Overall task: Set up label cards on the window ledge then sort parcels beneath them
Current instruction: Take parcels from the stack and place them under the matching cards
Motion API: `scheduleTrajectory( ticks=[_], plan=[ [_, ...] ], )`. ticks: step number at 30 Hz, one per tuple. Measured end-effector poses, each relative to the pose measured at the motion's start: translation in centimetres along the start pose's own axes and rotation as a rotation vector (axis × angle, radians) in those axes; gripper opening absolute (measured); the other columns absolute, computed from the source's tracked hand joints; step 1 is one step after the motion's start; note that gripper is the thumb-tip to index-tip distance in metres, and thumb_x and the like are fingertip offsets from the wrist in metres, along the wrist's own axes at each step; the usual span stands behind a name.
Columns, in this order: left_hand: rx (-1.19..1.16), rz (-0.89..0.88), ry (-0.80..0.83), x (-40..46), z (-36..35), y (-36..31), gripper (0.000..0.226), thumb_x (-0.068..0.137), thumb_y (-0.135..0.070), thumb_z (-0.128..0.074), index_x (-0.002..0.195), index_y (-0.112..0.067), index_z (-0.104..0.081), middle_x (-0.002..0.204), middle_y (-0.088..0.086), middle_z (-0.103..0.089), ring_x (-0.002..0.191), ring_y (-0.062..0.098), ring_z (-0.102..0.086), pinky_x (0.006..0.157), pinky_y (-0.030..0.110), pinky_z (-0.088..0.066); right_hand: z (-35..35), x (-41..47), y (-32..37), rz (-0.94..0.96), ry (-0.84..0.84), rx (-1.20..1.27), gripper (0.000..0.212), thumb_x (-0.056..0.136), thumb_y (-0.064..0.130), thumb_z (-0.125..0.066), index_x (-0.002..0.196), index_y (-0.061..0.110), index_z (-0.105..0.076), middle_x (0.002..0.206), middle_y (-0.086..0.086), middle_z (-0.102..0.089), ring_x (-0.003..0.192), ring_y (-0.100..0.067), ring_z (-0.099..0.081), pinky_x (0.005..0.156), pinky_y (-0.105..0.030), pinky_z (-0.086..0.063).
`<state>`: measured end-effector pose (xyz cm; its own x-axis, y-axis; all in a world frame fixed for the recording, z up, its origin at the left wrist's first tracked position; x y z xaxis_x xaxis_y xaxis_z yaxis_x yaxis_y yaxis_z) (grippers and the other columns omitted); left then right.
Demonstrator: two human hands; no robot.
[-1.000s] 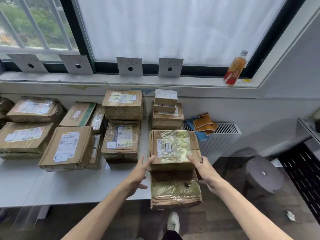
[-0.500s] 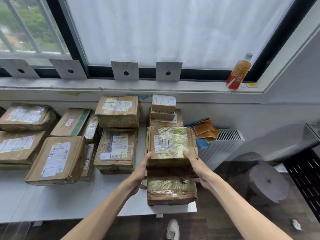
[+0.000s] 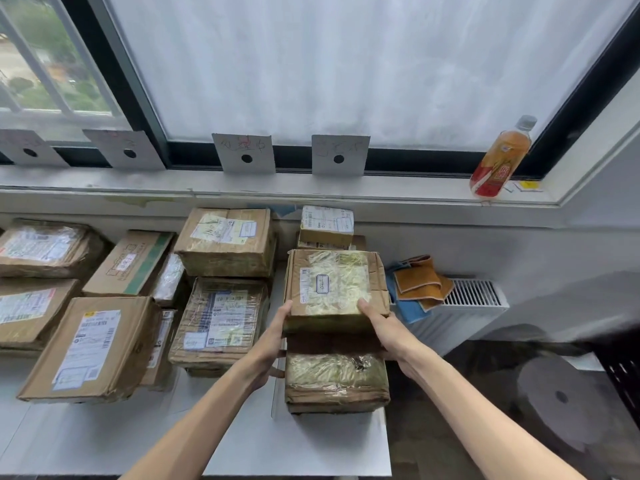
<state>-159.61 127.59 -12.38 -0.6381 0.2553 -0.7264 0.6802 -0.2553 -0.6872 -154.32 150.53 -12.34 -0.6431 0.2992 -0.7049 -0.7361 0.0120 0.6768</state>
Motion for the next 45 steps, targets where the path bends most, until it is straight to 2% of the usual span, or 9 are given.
scheduleTrajectory(
  ticks=[7, 11, 16, 23, 27, 34, 38, 42, 45],
  plan=[
    [0.059, -0.149, -0.036, 0.5, 1.1, -1.4, 0.096, 0.065, -0.093, -0.044, 0.144, -0.039, -0.043, 0.152, -0.009, -0.038, 0.142, 0.025, -0.033, 0.113, 0.059, -0.025, 2.2, 0.7, 1.1, 0.017, 0.022, -0.023, 0.133, 0.049, 0.105, -0.046, 0.154, 0.025, -0.035, 0.156, -0.001, -0.042, 0.138, -0.026, -0.044, 0.115, -0.052, -0.032],
    [0.123, -0.381, -0.150, 0.1, 2.1, -7.3, 0.087, 0.079, -0.075, -0.045, 0.153, -0.032, -0.031, 0.157, -0.006, -0.032, 0.143, 0.017, -0.032, 0.118, 0.049, -0.025, 3.9, 1.8, 7.5, 0.229, -0.020, -0.049, 0.109, 0.063, 0.099, -0.045, 0.141, 0.023, -0.050, 0.145, 0.008, -0.051, 0.127, -0.014, -0.049, 0.111, -0.041, -0.033],
    [0.235, -0.467, -0.126, 3.2, 1.3, -14.4, 0.068, 0.098, -0.055, -0.045, 0.155, -0.025, -0.025, 0.141, -0.004, -0.040, 0.128, 0.017, -0.041, 0.110, 0.042, -0.033, 3.4, 5.1, 14.1, 0.324, -0.022, -0.193, 0.083, 0.092, 0.072, -0.044, 0.152, 0.015, -0.034, 0.153, -0.005, -0.043, 0.134, -0.022, -0.044, 0.100, -0.037, -0.035],
    [0.318, -0.304, -0.081, 11.5, 0.1, -18.5, 0.076, 0.098, -0.057, -0.043, 0.159, -0.026, -0.010, 0.163, 0.002, -0.022, 0.145, 0.026, -0.029, 0.113, 0.047, -0.029, 0.6, 11.5, 17.2, 0.203, -0.005, -0.305, 0.101, 0.084, 0.084, -0.038, 0.156, 0.015, -0.025, 0.157, -0.004, -0.037, 0.140, -0.027, -0.041, 0.116, -0.045, -0.033],
    [0.324, -0.271, -0.040, 13.7, 0.0, -18.7, 0.078, 0.097, -0.059, -0.042, 0.159, -0.029, -0.004, 0.162, 0.002, -0.027, 0.141, 0.026, -0.036, 0.112, 0.045, -0.030, 0.4, 14.8, 16.8, 0.119, 0.046, -0.345, 0.126, 0.054, 0.098, -0.038, 0.153, 0.020, -0.030, 0.150, -0.001, -0.047, 0.132, -0.028, -0.052, 0.111, -0.050, -0.042],
    [0.274, -0.338, 0.019, 14.6, -1.1, -19.1, 0.064, 0.100, -0.047, -0.047, 0.152, -0.019, -0.025, 0.140, -0.005, -0.050, 0.119, 0.016, -0.053, 0.102, 0.033, -0.040, -0.7, 16.5, 17.5, 0.109, 0.073, -0.398, 0.118, 0.056, 0.095, -0.046, 0.147, 0.021, -0.034, 0.138, -0.002, -0.055, 0.112, -0.024, -0.064, 0.077, -0.035, -0.055],
    [0.279, -0.356, 0.036, 13.7, -1.4, -19.6, 0.065, 0.099, -0.049, -0.048, 0.153, -0.020, -0.024, 0.137, -0.007, -0.050, 0.111, 0.010, -0.054, 0.092, 0.028, -0.042, -0.3, 16.3, 18.0, 0.115, 0.040, -0.454, 0.125, 0.051, 0.101, -0.045, 0.146, 0.019, -0.036, 0.127, -0.003, -0.062, 0.097, -0.024, -0.067, 0.079, -0.039, -0.057],
    [0.289, -0.414, 0.008, 10.4, -1.3, -21.4, 0.061, 0.101, -0.046, -0.045, 0.152, -0.020, -0.024, 0.136, -0.004, -0.050, 0.102, 0.004, -0.055, 0.080, 0.023, -0.044, -0.2, 11.4, 21.1, 0.192, 0.027, -0.498, 0.082, 0.085, 0.079, -0.044, 0.138, 0.016, -0.040, 0.122, -0.005, -0.063, 0.101, -0.021, -0.066, 0.076, -0.035, -0.057],
    [0.316, -0.448, -0.020, 7.2, -1.5, -22.7, 0.056, 0.101, -0.048, -0.043, 0.148, -0.020, -0.027, 0.134, 0.000, -0.053, 0.098, 0.010, -0.059, 0.076, 0.024, -0.049, 0.3, 8.8, 22.5, 0.248, 0.034, -0.517, 0.073, 0.088, 0.077, -0.043, 0.129, 0.016, -0.050, 0.111, -0.006, -0.069, 0.094, -0.019, -0.069, 0.073, -0.033, -0.056]
  ],
)
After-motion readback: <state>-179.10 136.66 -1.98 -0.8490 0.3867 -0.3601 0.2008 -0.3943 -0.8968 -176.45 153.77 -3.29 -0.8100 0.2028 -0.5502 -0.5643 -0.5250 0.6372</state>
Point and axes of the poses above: each hand's wrist, its own x-axis towards the middle knuckle, its own z-axis out of the back of the hand, y = z × x, the point moved 5 cm from there along x, towards the middle knuckle
